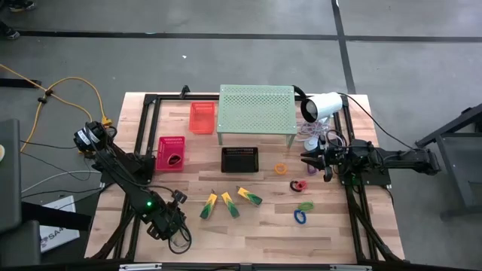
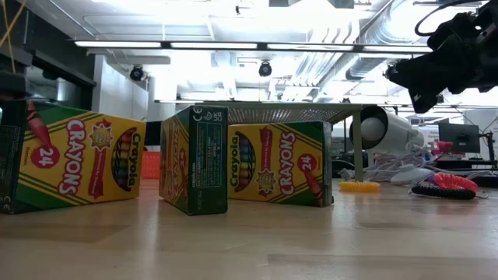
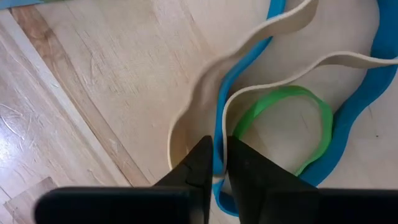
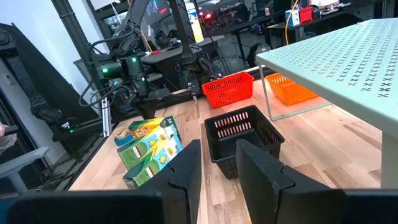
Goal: Pick & Place Office Desk Supplies
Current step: Put the white rubber band into the orange bin on the shelf
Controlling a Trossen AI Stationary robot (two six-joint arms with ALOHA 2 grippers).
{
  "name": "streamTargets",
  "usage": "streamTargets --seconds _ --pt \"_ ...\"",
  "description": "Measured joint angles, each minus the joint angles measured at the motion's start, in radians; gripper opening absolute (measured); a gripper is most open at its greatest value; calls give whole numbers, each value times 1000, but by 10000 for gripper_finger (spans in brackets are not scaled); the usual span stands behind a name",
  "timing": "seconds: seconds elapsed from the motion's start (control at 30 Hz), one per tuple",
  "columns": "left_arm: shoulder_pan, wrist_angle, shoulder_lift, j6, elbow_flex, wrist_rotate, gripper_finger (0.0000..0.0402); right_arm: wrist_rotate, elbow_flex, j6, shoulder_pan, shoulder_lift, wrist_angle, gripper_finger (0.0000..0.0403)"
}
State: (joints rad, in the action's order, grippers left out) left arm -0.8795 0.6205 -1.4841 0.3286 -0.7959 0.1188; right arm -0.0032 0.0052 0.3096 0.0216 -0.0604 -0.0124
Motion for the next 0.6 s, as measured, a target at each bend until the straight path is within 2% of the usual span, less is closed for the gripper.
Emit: streamTargets --seconds 0.1,0.43,0.6 --pt "0 0 0 0 0 0 6 0 0 0 0 0 0 90" --pt "0 0 4 0 0 -1 2 0 0 0 0 0 0 90" --pt "9 1 49 0 0 -21 1 0 0 0 0 0 0 90"
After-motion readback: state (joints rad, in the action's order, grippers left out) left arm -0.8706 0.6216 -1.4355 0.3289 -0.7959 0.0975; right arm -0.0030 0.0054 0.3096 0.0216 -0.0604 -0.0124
